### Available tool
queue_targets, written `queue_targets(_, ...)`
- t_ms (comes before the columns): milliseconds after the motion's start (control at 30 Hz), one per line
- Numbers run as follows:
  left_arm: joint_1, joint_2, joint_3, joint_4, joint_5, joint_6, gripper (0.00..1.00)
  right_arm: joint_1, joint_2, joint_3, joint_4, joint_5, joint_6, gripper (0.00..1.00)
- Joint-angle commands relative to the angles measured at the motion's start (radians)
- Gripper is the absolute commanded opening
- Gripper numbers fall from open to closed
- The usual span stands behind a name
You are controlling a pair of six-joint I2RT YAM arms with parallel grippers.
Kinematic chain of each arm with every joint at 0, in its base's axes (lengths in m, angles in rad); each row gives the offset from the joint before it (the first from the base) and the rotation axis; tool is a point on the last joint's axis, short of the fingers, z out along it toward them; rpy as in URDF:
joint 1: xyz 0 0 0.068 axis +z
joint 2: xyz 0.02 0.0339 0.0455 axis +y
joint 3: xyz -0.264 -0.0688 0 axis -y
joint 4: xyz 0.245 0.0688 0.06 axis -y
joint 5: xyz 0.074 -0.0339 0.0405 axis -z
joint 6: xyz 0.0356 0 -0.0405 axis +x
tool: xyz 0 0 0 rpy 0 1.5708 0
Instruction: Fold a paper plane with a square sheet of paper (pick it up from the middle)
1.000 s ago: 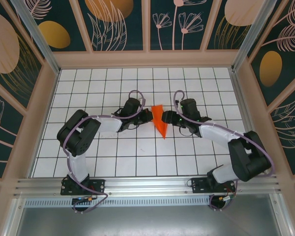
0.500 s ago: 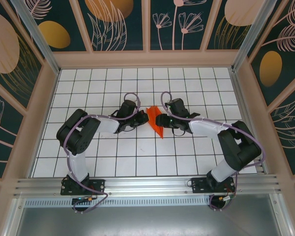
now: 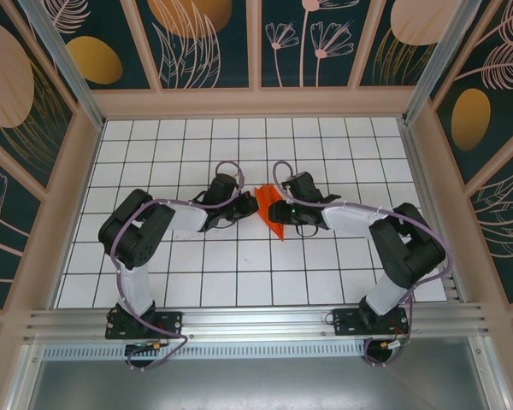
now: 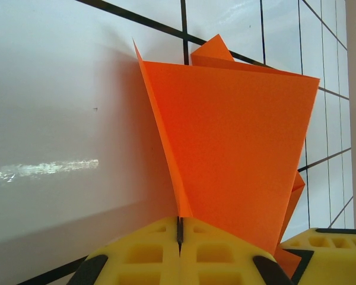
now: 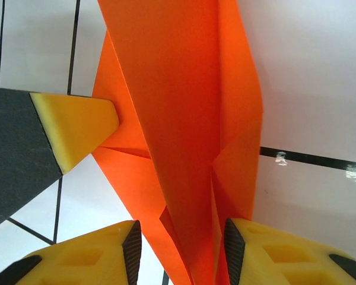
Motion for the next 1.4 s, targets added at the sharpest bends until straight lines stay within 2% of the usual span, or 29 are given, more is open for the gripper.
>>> queue_targets(0,0.006,0.02,0.008,0.009,0.017,-0.006,0.0,0.026,0.011,0.031,-0.017,-0.011,-0.031,0.43)
queue_targets(200,0.006,0.021,0.011,0.002,0.015,-0.007,0.0,0.047,0.04,0.055,-0.05,0.085,-0.04,0.42)
queue_targets(367,0.006,0.02,0.008,-0.001,0.012,-0.008,0.0,0.066,0.071,0.065,-0.043,0.167,-0.027,0.32)
queue_targets(767,0.007,0.014,0.001,0.0,0.013,-0.02,0.0,0.141,0.107,0.056,0.017,0.35,0.022,0.31)
queue_targets(933,0.006,0.008,-0.007,0.0,0.007,-0.028,0.0,0.159,0.121,0.036,0.038,0.388,0.043,0.28)
queue_targets(1133,0.022,-0.044,-0.039,-0.021,-0.05,-0.037,0.1,0.172,0.146,0.026,0.056,0.389,0.042,0.26)
queue_targets(1367,0.086,-0.17,-0.14,-0.051,-0.151,-0.061,0.34,0.187,0.168,0.01,0.066,0.413,0.023,0.26)
